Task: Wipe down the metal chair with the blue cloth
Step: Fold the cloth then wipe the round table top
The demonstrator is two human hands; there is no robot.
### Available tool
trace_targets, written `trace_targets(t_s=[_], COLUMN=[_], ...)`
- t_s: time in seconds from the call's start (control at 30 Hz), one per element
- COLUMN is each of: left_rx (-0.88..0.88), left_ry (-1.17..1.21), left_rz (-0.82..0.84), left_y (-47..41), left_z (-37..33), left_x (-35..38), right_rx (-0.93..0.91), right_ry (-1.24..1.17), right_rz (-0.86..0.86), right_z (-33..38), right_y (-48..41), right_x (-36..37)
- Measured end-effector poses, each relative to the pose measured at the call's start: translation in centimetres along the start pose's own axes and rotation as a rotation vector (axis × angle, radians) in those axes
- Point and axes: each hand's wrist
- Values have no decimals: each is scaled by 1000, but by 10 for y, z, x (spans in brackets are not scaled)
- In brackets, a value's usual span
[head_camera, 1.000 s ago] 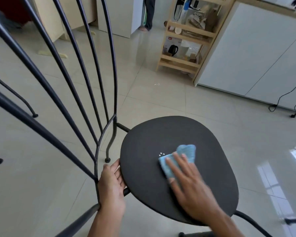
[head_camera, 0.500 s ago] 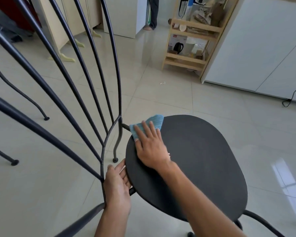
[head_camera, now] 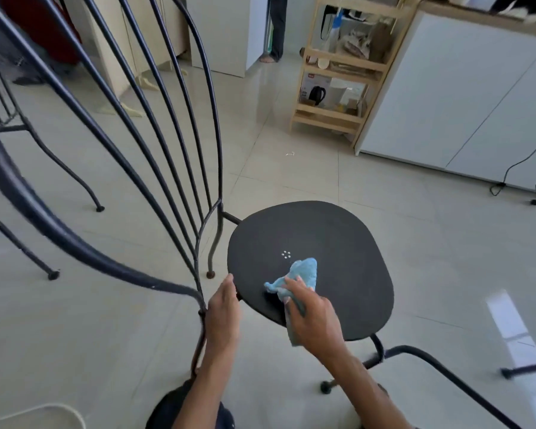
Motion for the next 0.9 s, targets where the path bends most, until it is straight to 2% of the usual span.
trace_targets(t_s=[0.1,0.13,0.2,0.27,0.37,0.53,0.63,0.8,0.9], left_rx=[193,195,76,-88,-111,-84,-87,-114,-153], left_ry=[-180,-204,-158,-57,35,20,-15,-105,-85], left_rz=[102,163,282,384,464,421,413,405,401], left_y=[62,80,109,137,174,217,239,260,265], left_z=[1,4,6,0,-10,-8,-5,1,2], left_x=[-3,-3,0,3,3,-5,-9,-13,-16], right_rx=[275,329,401,443,451,479,519,498,526], right_ry=[-505,-693,-1081,-1303,-1234,-1028,-998,-811,-807], right_rz=[80,129,259,338,319,210,220,160,161], right_z=[8,12,21,32,38,27,16,5,2], right_y=[28,42,72,107,150,201,229,248,250], right_x=[-33,-45,-66,-89,-102,-106,-110,-111,-111])
Point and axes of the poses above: each hand's wrist, its own y-axis away from the middle knuckle, its own x-axis out of the palm, z = x × y, and after that the axes turned 9 degrees about x, right-handed
